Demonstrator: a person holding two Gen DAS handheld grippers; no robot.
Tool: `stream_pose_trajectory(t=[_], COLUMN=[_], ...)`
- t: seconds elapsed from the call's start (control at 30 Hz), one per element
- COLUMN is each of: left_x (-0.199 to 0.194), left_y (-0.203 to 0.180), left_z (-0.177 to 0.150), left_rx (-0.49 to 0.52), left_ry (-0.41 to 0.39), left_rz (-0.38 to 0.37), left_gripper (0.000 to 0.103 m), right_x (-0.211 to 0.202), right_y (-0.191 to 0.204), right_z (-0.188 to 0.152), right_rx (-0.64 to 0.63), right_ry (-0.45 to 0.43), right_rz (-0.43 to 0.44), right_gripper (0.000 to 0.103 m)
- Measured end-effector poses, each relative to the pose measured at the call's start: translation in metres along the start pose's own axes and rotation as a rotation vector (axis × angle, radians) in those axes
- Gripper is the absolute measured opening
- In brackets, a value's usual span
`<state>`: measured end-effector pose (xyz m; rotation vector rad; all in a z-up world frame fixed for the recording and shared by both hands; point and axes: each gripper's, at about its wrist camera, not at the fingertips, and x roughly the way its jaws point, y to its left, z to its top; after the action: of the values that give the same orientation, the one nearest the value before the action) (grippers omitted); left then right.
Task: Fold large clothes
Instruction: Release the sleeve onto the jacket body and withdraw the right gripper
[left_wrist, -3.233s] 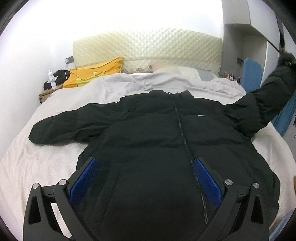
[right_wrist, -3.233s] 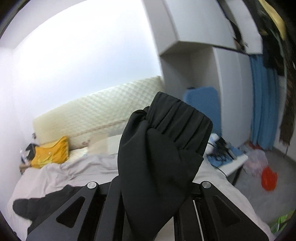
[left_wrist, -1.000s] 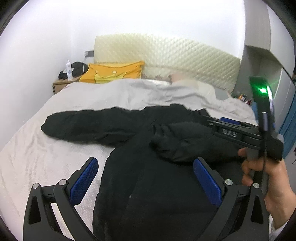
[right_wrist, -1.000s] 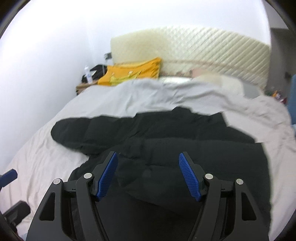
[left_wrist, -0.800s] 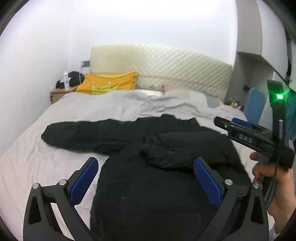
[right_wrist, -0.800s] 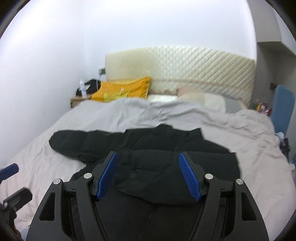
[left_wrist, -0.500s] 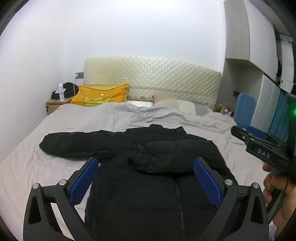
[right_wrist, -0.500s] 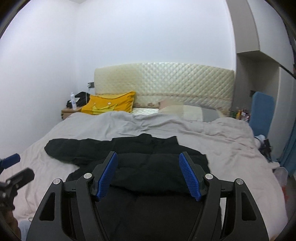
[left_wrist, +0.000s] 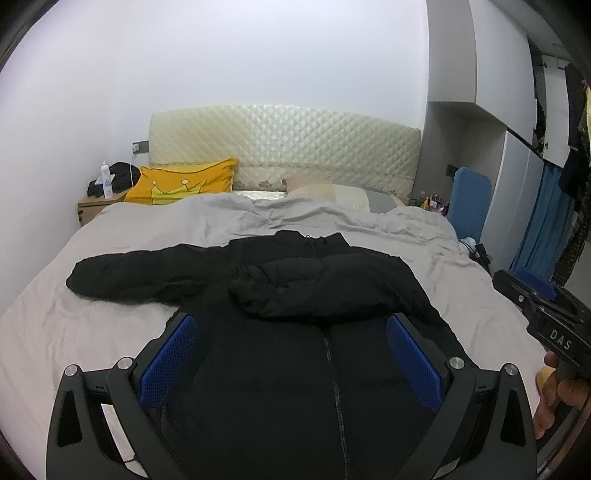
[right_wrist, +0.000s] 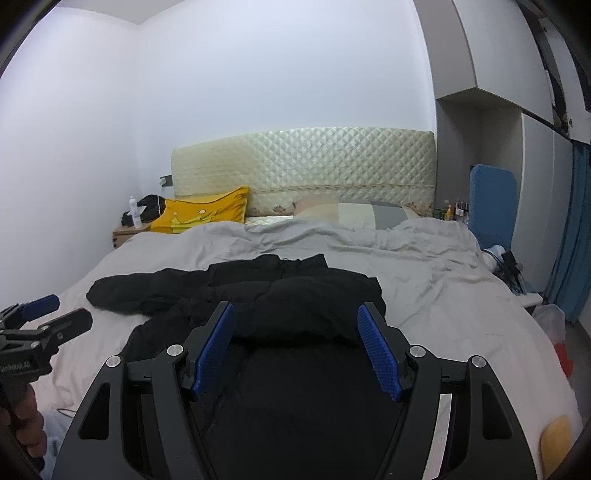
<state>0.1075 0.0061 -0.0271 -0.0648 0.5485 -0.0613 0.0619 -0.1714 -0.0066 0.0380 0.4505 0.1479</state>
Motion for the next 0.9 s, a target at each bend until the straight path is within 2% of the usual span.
stream_pose_trajectory(t=[0.2, 0.43, 0.6, 0.9], left_x=[-0.001, -0.005, -0.003, 0.007], left_y=[-0.006, -0.01, -0.01, 0.021], left_z=[-0.016, -0.033, -0.04, -0.04], left_rx=[0.009, 0.005, 0.008, -0.045], left_ry=[0.01, 0.01, 0.006, -0.015], left_rz=[-0.01, -0.034, -0.047, -0.016], left_gripper=[0.103, 0.103, 0.103, 0.103], right_x=[-0.01, -0.011, -0.01, -0.001], right_y=[-0.006, -0.012, -0.018, -0.023], right_z=[-0.021, -0.05, -0.068, -0.083], right_rx=[0.022, 0.049, 0.068, 0.079], right_ry=[-0.007, 0.027, 0.034, 0.067], right_rz=[0.001, 0.015, -0.005, -0.009], right_gripper=[0.068, 0.068, 0.068, 0.07])
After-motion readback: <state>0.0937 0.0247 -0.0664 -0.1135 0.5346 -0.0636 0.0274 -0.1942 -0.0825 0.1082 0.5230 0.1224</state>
